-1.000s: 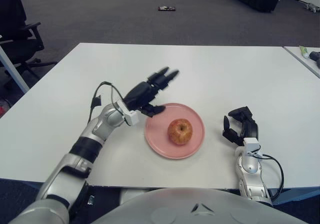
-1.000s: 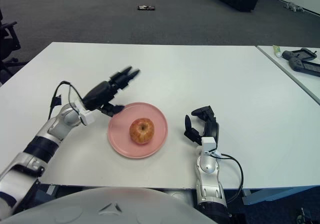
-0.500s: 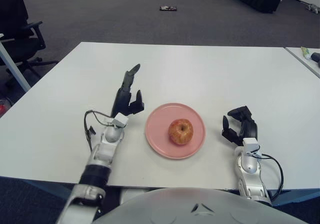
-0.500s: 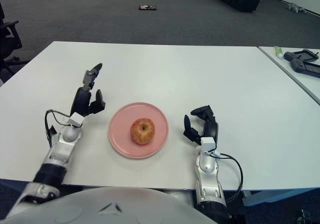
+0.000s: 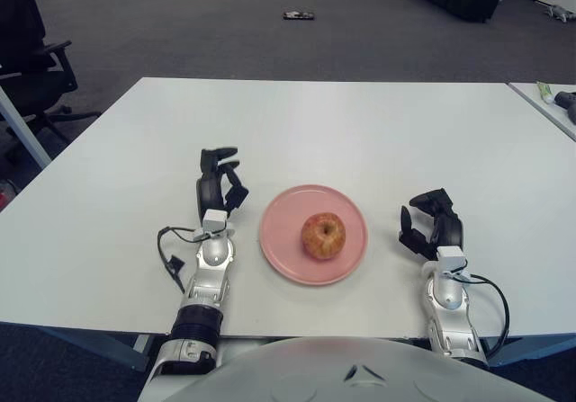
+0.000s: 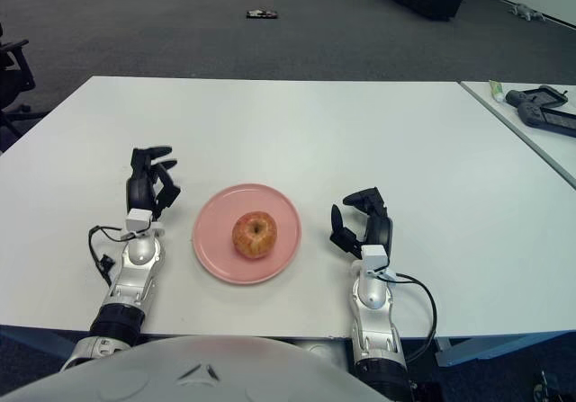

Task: Put the apple into the plate.

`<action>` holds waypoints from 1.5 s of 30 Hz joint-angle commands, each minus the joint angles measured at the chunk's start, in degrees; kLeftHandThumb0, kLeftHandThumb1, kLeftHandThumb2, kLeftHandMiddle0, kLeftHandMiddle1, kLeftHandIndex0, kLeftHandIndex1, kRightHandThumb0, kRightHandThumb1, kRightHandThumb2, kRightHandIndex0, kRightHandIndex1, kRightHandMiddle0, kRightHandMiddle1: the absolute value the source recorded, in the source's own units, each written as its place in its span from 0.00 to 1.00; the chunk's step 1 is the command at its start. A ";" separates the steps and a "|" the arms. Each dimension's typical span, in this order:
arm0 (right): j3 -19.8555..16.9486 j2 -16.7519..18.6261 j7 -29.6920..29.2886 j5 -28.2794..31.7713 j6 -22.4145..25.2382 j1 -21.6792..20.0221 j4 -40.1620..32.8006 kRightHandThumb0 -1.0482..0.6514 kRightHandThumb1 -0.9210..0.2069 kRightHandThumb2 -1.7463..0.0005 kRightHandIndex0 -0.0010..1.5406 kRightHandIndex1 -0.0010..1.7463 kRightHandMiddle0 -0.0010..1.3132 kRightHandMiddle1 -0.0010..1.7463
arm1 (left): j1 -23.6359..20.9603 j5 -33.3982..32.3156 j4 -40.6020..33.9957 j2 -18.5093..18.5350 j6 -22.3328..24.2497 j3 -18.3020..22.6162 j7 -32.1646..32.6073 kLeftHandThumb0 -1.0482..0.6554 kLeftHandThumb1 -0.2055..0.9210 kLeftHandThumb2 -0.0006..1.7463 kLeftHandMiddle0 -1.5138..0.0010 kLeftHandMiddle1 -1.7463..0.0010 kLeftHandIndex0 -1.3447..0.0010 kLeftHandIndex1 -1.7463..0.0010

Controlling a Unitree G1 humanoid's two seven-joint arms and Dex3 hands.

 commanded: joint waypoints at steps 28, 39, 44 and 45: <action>-0.02 1.18 -2.81 0.10 1.36 -1.61 0.57 0.39 0.27 0.46 0.44 0.81 0.29 1.00 | -5.67 0.29 17.98 3.90 -5.72 -3.42 -5.73 0.39 0.78 0.50 0.49 0.00 0.74 0.00; 0.48 0.70 -1.73 -0.03 1.20 -1.98 1.17 0.38 0.28 0.45 0.46 0.81 0.30 1.00 | -6.03 -0.78 18.29 4.95 -3.69 -4.63 -9.73 0.39 0.78 0.50 0.50 0.00 0.74 0.00; 0.86 0.12 -0.29 0.18 1.58 -2.03 1.36 0.38 0.28 0.45 0.46 0.81 0.30 1.00 | -5.24 -1.46 16.59 5.59 -0.86 -5.00 -12.96 0.39 0.77 0.51 0.51 0.00 0.73 0.00; 0.88 0.05 -0.06 0.25 1.60 -2.05 1.40 0.38 0.28 0.45 0.47 0.81 0.30 1.00 | -5.01 -1.58 16.10 5.70 -0.23 -5.04 -13.53 0.39 0.77 0.51 0.51 0.00 0.73 0.00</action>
